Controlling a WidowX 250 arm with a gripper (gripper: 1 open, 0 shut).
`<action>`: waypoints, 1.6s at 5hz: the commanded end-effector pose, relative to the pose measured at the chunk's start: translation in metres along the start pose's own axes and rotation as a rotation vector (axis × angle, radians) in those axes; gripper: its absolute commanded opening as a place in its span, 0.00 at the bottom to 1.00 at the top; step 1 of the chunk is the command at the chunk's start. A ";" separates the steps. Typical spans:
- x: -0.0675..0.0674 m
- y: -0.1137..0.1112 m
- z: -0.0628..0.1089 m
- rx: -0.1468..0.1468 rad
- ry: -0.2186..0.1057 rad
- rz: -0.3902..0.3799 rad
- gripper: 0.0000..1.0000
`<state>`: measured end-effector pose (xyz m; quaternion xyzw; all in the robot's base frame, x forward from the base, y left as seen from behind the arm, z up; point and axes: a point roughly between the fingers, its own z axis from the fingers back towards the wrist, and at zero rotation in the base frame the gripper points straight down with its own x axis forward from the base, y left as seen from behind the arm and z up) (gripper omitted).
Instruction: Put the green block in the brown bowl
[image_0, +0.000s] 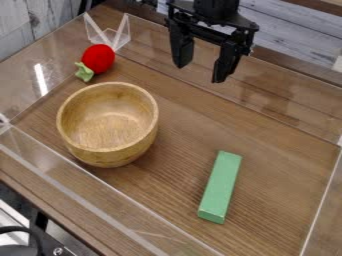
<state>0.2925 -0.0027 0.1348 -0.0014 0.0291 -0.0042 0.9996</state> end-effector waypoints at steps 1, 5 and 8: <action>-0.010 -0.013 -0.009 -0.003 0.032 -0.011 1.00; -0.097 -0.064 -0.058 -0.046 0.022 0.124 1.00; -0.077 -0.070 -0.097 -0.061 -0.024 0.176 1.00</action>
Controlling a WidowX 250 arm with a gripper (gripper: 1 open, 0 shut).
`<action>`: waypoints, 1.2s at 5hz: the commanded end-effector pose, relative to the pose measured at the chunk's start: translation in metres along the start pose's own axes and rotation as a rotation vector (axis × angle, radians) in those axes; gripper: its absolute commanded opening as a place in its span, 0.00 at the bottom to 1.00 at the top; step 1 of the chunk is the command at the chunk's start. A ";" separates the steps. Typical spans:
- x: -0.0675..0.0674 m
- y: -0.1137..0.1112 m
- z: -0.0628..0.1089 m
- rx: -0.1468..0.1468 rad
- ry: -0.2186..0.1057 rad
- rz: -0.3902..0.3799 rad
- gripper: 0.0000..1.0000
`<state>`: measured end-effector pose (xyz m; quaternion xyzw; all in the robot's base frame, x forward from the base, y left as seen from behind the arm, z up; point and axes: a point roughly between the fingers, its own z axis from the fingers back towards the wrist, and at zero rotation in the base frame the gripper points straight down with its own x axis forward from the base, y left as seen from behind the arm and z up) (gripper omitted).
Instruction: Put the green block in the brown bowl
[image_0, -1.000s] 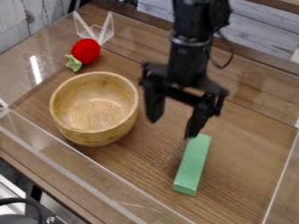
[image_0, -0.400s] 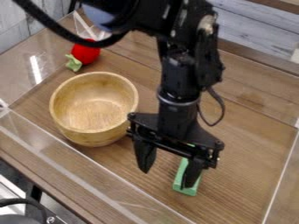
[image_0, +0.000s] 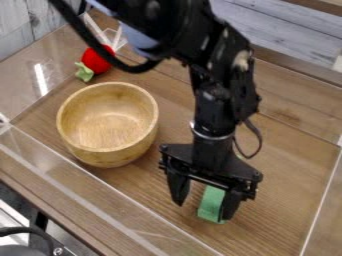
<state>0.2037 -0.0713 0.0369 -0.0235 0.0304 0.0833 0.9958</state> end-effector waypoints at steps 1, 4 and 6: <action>0.007 -0.011 0.005 -0.012 -0.036 0.017 1.00; 0.020 -0.008 0.019 0.010 -0.065 0.054 1.00; 0.015 -0.001 0.017 0.005 -0.062 0.083 1.00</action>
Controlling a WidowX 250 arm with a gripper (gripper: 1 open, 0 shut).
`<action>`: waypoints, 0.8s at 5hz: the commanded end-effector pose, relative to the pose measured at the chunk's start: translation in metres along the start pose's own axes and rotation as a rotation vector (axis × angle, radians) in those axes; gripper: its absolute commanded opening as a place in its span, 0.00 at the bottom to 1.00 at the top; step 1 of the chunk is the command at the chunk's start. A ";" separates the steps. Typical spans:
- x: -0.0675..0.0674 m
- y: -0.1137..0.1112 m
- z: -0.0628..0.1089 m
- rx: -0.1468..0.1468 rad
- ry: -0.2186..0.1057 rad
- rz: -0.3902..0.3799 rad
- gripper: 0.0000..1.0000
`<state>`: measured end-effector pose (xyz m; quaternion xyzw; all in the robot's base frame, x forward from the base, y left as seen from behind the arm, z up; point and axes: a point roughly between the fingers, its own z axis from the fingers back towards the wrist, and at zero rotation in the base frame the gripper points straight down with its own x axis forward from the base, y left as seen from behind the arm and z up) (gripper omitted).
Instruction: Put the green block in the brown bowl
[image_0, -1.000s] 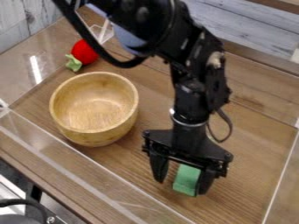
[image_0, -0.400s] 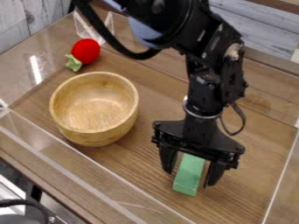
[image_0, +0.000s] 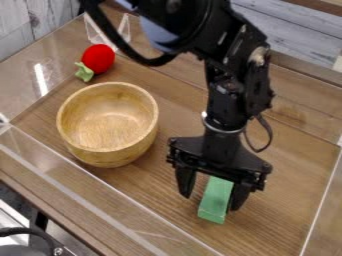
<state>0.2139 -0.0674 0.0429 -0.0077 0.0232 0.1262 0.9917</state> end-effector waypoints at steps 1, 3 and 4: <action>-0.002 -0.001 0.006 -0.027 -0.041 0.006 1.00; -0.015 -0.013 0.000 -0.034 -0.060 0.042 1.00; -0.013 -0.011 0.013 -0.025 -0.064 0.004 1.00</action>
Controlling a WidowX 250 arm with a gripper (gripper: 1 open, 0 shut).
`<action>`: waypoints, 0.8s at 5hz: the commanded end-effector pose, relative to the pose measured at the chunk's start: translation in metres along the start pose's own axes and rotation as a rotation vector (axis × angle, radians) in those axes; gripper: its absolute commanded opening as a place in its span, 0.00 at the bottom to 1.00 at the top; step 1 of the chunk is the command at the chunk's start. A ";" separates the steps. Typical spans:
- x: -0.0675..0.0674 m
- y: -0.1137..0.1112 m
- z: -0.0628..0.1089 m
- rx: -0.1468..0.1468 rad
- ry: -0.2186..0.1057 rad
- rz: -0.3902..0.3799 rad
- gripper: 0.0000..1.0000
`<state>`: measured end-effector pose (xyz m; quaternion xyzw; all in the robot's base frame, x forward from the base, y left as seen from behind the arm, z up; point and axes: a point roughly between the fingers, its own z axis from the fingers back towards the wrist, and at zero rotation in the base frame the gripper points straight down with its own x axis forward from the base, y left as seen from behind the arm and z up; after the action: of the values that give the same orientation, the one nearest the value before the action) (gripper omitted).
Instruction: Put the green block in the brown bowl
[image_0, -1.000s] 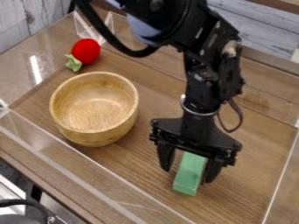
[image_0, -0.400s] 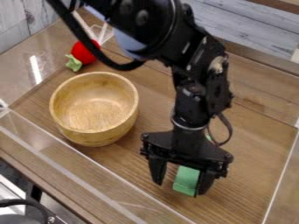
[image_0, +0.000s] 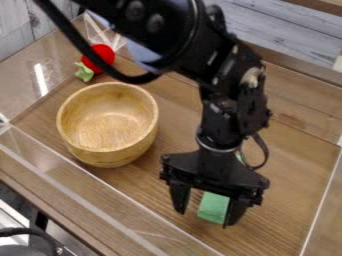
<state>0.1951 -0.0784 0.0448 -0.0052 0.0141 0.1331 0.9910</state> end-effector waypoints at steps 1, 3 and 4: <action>0.012 -0.004 0.020 -0.024 -0.047 -0.041 1.00; 0.016 -0.013 0.009 -0.021 -0.032 -0.071 1.00; 0.017 -0.021 0.005 -0.022 -0.032 -0.043 0.00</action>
<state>0.2090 -0.0899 0.0410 -0.0049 0.0157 0.1131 0.9934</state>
